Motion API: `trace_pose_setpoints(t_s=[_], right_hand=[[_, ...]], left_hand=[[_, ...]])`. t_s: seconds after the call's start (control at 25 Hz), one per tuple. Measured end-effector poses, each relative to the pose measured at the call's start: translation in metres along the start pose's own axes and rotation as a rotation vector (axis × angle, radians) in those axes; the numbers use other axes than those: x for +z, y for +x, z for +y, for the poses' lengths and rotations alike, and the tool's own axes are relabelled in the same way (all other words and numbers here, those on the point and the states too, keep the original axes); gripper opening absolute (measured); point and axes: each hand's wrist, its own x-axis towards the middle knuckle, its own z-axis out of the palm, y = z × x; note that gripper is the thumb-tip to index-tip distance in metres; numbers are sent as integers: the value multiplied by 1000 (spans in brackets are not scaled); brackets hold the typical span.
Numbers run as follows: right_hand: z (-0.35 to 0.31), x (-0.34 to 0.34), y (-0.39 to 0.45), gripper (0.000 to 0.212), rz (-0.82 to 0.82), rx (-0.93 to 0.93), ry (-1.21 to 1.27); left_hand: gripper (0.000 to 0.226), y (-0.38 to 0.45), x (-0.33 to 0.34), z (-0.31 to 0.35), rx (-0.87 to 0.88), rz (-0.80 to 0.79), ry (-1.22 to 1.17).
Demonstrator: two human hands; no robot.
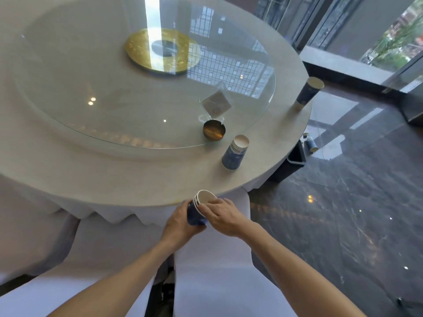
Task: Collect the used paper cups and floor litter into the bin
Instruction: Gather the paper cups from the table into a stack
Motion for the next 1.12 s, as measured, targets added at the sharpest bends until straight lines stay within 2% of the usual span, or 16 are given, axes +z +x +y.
trace_pose_setpoints(t_s=[0.08, 0.16, 0.24, 0.28, 0.44, 0.72, 0.88, 1.04, 1.12], right_hand=[[-7, -13, 7, 33, 90, 24, 79], [-10, -33, 18, 46, 266, 104, 166], [-3, -56, 32, 37, 455, 113, 57], [2, -68, 40, 35, 478, 116, -62], [30, -108, 68, 72, 292, 248, -500], [72, -116, 107, 92, 153, 310, -817], [88, -110, 125, 91, 103, 341, -839], [86, -108, 129, 58, 103, 393, -817], [87, -109, 119, 55, 97, 460, -745]], left_hand=[[71, 1, -5, -3, 6, 2, -23], [71, 3, -12, -8, 15, -5, -32], [72, 3, -19, -11, 18, -7, -40], [73, 3, -23, -12, 13, -5, -46], [75, 2, -36, -14, -10, 2, -76], [73, 7, -52, -15, -37, 12, -123], [75, 12, -56, -19, -55, 6, -122], [76, 13, -57, -19, -72, -8, -119], [80, 14, -57, -11, -62, -22, -120]])
